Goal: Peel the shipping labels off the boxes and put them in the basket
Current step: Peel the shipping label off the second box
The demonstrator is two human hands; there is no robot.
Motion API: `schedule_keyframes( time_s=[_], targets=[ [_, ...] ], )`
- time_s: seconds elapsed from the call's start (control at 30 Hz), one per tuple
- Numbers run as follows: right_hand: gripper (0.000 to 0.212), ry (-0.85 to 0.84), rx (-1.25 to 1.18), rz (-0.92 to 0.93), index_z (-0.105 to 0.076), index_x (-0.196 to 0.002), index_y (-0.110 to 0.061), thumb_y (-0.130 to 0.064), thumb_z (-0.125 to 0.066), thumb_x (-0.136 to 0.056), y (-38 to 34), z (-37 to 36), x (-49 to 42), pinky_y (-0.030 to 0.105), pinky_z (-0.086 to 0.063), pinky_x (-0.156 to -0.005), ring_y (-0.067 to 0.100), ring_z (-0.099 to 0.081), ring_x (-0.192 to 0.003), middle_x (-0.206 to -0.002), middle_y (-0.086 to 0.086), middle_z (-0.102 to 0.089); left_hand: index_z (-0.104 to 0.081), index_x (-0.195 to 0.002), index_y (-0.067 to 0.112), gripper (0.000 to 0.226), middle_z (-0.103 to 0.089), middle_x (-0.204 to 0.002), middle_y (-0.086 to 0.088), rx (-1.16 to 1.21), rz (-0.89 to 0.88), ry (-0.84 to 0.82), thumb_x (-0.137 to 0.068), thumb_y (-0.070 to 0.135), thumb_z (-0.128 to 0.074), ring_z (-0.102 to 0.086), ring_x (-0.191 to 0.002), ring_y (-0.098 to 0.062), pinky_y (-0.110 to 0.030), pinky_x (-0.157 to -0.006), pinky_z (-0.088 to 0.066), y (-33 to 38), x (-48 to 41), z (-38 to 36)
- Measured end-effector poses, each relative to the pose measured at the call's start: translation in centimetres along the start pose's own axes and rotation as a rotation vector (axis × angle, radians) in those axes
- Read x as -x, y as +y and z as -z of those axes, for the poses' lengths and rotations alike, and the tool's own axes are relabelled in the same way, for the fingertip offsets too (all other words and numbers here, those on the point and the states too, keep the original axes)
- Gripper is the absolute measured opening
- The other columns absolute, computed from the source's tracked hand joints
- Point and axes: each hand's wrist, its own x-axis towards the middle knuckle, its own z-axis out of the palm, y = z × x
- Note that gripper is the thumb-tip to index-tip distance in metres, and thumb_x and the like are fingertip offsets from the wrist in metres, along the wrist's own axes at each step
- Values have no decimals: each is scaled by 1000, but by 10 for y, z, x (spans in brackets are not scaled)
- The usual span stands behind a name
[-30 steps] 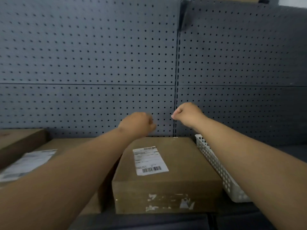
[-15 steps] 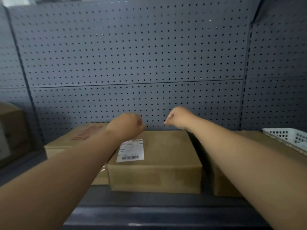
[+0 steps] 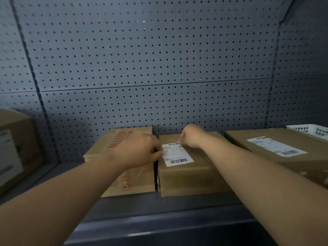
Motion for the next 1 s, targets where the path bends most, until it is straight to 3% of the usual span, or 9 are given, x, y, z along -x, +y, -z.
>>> schedule_keyframes(
  time_s=[0.1, 0.27, 0.5, 0.63, 0.77, 0.83, 0.87, 0.93, 1.0],
  targets=[
    [29, -18, 36, -25, -70, -105, -7, -29, -62, -89, 3, -6, -4, 29, -50, -76, 26, -66, -96, -107, 9, -70, -66, -105, 25, 26, -64, -104, 9, 44, -83, -23, -90, 41, -52, -57, -88, -6, -24, -79, -48, 1, 1, -7],
    [30, -17, 68, 3, -70, -106, -11, -33, -61, -89, 6, -18, -14, 38, -53, -90, 24, -65, -97, -108, 6, -70, -67, -97, 27, 32, -66, -96, 8, 35, -156, -35, -85, 53, -54, -58, -89, -10, -34, -81, -51, -2, 1, -23],
    [28, -30, 87, 35, -72, -106, -11, -31, -59, -90, 2, -23, -28, 34, -53, -86, 24, -66, -98, -109, 5, -71, -69, -102, 27, 39, -67, -96, 7, 62, -190, -30, -76, 56, -63, -55, -93, -9, -33, -85, -47, -8, 0, -32],
    [16, -39, 110, 55, -71, -89, -5, -11, -57, -89, 0, -26, -30, 28, -47, -71, 24, -67, -95, -101, 8, -70, -72, -100, 23, 39, -70, -92, 3, 112, -184, -22, -75, 52, -66, -57, -90, -12, -34, -83, -48, -7, 0, -34],
    [21, 8, 163, 143, -63, -94, -1, 4, -43, -89, 1, -31, -16, 33, -48, -78, 31, -61, -101, -109, 16, -62, -72, -102, 23, 37, -70, -93, 2, 81, -189, -38, -79, 51, -64, -58, -90, -14, -31, -84, -46, -6, -1, -33],
    [25, -64, 76, 139, -64, -93, 4, 0, -40, -93, 4, -23, -15, 36, -48, -77, 30, -61, -95, -105, 17, -65, -71, -102, 23, 37, -70, -92, 2, 44, -205, -24, -81, 51, -61, -57, -91, -15, -18, -89, -36, -4, -2, -31],
    [28, -105, 12, 131, -65, -100, 6, -5, -40, -95, 5, -18, -15, 39, -50, -84, 32, -62, -98, -111, 19, -66, -71, -102, 23, 37, -70, -93, 2, 26, -214, -17, -82, 51, -60, -56, -91, -15, -12, -86, -27, -3, -3, -30],
    [33, -148, -76, 122, -63, -107, 7, -17, -43, -98, 4, -7, -10, 41, -47, -94, 33, -61, -111, -122, 20, -64, -70, -103, 22, 37, -69, -94, 2, 4, -220, -13, -83, 50, -58, -55, -93, -15, -13, -84, -22, 0, -4, -28],
    [36, -133, -68, 130, -59, -79, -2, -32, -48, -95, 2, -4, -10, 32, -46, -73, 27, -64, -91, -96, 15, -67, -69, -103, 21, 37, -69, -94, 1, -7, -216, -26, -84, 50, -58, -55, -94, -15, -17, -88, -26, 1, -5, -28]
  ],
)
